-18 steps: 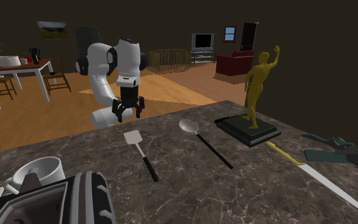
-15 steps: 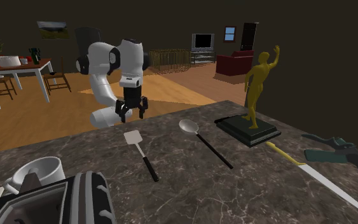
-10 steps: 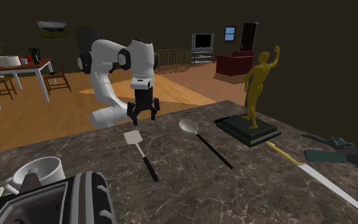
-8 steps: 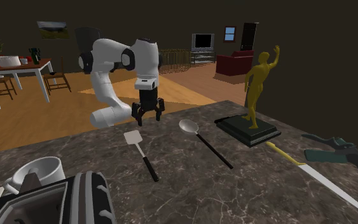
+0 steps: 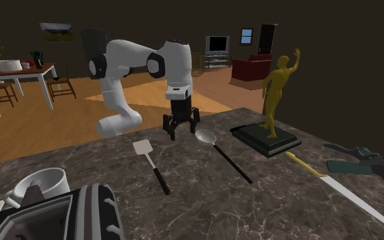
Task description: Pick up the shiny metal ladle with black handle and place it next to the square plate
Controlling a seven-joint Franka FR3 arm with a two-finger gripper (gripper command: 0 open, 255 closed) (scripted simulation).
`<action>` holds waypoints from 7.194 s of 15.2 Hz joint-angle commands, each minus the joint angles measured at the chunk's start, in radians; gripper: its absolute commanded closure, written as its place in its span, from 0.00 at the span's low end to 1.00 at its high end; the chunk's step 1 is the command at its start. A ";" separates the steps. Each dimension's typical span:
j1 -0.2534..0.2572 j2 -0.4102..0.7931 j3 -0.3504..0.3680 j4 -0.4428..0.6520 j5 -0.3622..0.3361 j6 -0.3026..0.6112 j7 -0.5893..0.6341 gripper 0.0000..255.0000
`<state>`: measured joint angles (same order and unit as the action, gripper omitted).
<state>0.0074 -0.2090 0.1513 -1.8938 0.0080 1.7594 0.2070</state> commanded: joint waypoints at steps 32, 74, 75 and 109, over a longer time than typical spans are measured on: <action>0.027 0.435 0.029 0.448 -0.003 0.048 0.194 1.00; -0.176 0.076 -0.128 0.300 0.086 -0.182 -0.154 1.00; -0.186 0.059 -0.141 0.282 0.087 -0.183 -0.177 1.00; -0.361 -0.121 -0.430 -0.078 0.037 -0.044 -0.639 1.00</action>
<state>-0.3530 -0.3275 -0.2785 -1.9549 0.0455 1.7008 -0.4307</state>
